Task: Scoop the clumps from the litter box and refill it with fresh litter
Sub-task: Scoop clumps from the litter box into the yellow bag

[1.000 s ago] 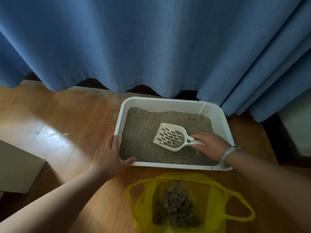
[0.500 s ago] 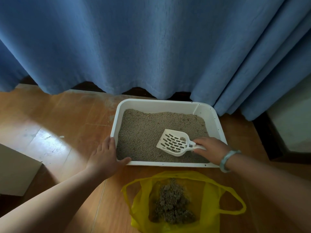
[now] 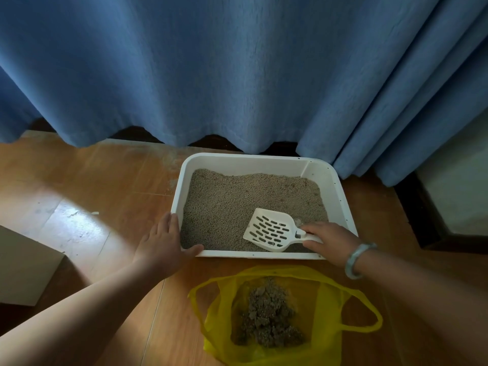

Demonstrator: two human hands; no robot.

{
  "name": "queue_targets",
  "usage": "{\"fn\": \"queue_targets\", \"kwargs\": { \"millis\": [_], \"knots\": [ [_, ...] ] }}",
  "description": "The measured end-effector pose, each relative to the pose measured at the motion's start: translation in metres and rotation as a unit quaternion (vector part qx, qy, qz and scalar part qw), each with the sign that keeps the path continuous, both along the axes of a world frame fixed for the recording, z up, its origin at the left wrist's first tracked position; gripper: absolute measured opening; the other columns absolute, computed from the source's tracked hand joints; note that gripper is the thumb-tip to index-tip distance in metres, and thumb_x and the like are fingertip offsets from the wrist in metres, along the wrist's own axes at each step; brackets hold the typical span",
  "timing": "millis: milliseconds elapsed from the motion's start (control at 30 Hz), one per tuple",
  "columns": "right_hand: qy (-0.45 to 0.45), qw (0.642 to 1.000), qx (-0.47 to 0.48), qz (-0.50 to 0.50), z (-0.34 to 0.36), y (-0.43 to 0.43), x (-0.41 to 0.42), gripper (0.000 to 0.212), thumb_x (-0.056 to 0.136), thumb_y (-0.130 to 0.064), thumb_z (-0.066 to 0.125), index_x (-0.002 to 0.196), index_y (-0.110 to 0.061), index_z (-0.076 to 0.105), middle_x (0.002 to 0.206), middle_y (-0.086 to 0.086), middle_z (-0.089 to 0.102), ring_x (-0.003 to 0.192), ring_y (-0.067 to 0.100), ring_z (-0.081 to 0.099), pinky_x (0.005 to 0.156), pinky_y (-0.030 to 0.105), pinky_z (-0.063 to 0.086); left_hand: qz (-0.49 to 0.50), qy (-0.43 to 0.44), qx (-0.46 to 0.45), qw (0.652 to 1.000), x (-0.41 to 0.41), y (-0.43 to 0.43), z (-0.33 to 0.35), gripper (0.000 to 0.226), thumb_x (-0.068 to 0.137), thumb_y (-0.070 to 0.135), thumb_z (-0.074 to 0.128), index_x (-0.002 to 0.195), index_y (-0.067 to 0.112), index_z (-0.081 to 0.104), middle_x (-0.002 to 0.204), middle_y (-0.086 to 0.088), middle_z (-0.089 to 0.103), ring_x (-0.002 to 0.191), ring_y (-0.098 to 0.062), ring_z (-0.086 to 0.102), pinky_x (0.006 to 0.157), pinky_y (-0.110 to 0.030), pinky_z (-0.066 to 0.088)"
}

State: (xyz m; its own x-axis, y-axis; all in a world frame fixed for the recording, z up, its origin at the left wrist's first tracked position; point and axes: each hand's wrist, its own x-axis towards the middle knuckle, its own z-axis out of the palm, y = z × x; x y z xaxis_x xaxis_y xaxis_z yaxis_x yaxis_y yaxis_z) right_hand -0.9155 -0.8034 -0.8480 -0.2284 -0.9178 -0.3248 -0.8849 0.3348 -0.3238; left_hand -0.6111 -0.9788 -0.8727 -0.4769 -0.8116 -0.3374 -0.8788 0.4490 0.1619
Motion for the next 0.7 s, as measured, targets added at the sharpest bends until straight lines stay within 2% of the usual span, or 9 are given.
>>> {"fn": "queue_targets", "kwargs": {
  "millis": [200,433,600,700],
  "knots": [
    [-0.054,0.997,-0.036,-0.028,-0.007,0.012,0.0,0.036,0.091,-0.028,0.056,0.127,-0.024,0.054,0.117,-0.001,0.057,0.105,0.014,0.052,0.088,0.031,0.043,-0.001,0.011,-0.001,1.0,0.0,0.0,-0.001,0.103,0.08,0.073,0.043,0.15,0.012,-0.002,0.159,-0.005,-0.004,0.145,-0.025,0.006,0.115,-0.042,0.019],
    [-0.113,0.988,-0.098,-0.037,-0.002,0.032,0.01,0.039,0.09,-0.027,0.06,0.128,-0.024,0.054,0.111,-0.008,0.056,0.102,0.006,0.053,0.086,0.023,0.043,-0.001,0.016,0.005,1.0,0.002,-0.001,-0.003,0.103,0.08,0.072,0.045,0.15,0.011,-0.001,0.159,-0.005,-0.003,0.145,-0.027,0.009,0.115,-0.045,0.021],
    [-0.129,0.986,-0.108,0.014,-0.008,0.06,0.025,0.041,0.087,-0.035,0.059,0.127,-0.027,0.054,0.108,-0.017,0.054,0.1,0.001,0.053,0.086,0.022,0.044,0.0,0.021,0.003,1.0,0.002,-0.001,-0.004,0.103,0.08,0.071,0.046,0.15,0.011,0.0,0.159,-0.006,-0.002,0.145,-0.027,0.008,0.115,-0.044,0.021],
    [-0.117,0.987,-0.097,0.054,-0.015,0.076,0.03,0.039,0.083,-0.042,0.054,0.121,-0.034,0.056,0.103,-0.019,0.052,0.093,0.0,0.053,0.079,0.024,0.048,-0.001,0.023,0.003,1.0,0.002,-0.001,-0.004,0.103,0.08,0.07,0.046,0.15,0.01,0.0,0.159,-0.006,-0.002,0.145,-0.028,0.009,0.115,-0.044,0.02]
  ]
}}
